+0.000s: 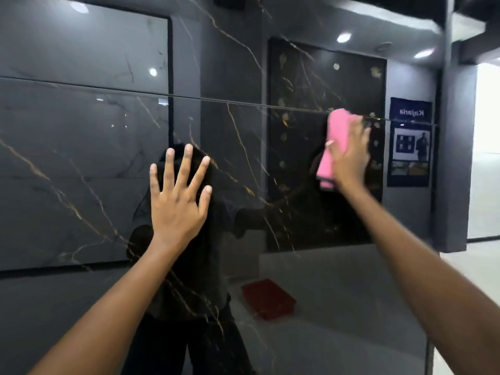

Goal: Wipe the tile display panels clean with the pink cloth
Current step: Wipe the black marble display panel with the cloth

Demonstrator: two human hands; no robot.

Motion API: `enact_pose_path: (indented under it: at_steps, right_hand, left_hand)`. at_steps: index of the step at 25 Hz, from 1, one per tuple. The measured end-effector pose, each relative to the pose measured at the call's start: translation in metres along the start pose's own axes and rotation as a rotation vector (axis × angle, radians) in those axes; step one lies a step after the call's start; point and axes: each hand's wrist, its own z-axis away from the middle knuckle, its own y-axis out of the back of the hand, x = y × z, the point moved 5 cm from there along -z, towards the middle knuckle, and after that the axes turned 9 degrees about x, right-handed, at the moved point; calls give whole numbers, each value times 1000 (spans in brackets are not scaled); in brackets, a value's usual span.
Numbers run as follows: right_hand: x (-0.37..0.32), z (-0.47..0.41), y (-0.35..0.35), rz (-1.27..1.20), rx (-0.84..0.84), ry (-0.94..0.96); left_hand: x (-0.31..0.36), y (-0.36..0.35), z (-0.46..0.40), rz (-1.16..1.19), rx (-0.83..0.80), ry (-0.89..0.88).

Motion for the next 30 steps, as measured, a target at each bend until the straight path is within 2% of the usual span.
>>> enact_pose_path:
  at_steps: [2,4,5,6,7,8,10,12,13,14,15,16,18,20,21,22,23,24,27,28,29,30]
  right_hand:
    - [-38,101,-19,-17,-113,354]
    - [-59,217,-22,-20,-365,952]
    - [-57,247,-20,13,-471,1185]
    - [-51,249,-21,44,-515,1316]
    - [-47,226,-23,40,-495,1318]
    - [-43,186,-26,12,-420,1176]
    - [-22,80,-21,-71,-168,593]
    - [23,-17,3,-49,43,-1]
    - [39,-45,14,-18,71,-228]
    - [41,-58,19,38,70,-340]
    - [29,-59,17,92,80,-350]
    - [4,-48,9,112,105,-253]
    - [-69,5,-27,55,62,126]
    - [-131,82,-59,5,-164,586]
    - [-145,97,-63,32,-218,762]
    - [-149,85,-58,54,-212,835]
    - [-140,55,-49,73,-179,778]
    - [-120,22,-40,118,-153,641]
    - [-16,-50,3,152,-5,101]
    - [10,-42,10,119,41,19]
    - [26,-18,13,87,84,41]
    - [33,16,13,43,80,172]
  left_hand:
    - [1,1,3,-13,1,-13]
    - [0,3,0,-11,6,-6]
    - [-1,5,-2,-2,15,0]
    - [0,6,-4,16,23,8]
    - [2,7,-8,39,34,10]
    - [6,8,-17,55,52,7]
    - [9,5,-42,64,71,33]
    - [10,-2,-57,32,52,77]
    - [11,-7,-58,3,39,76]
    - [10,-10,-56,-18,28,67]
    - [11,-11,-53,-26,21,60]
    - [12,-11,-51,-26,21,54]
    - [12,-12,-50,-39,35,66]
    - [12,-12,-52,-50,30,91]
    - [14,-12,-52,-51,24,86]
    - [15,-12,-53,-48,14,73]
    - [13,-11,-52,-43,3,68]
    - [12,-10,-53,-35,-5,75]
    - [35,-8,-55,28,-28,223]
    - [52,-7,-56,63,-20,267]
    - [75,-7,-58,97,-5,265]
    - [100,-8,-58,127,5,222]
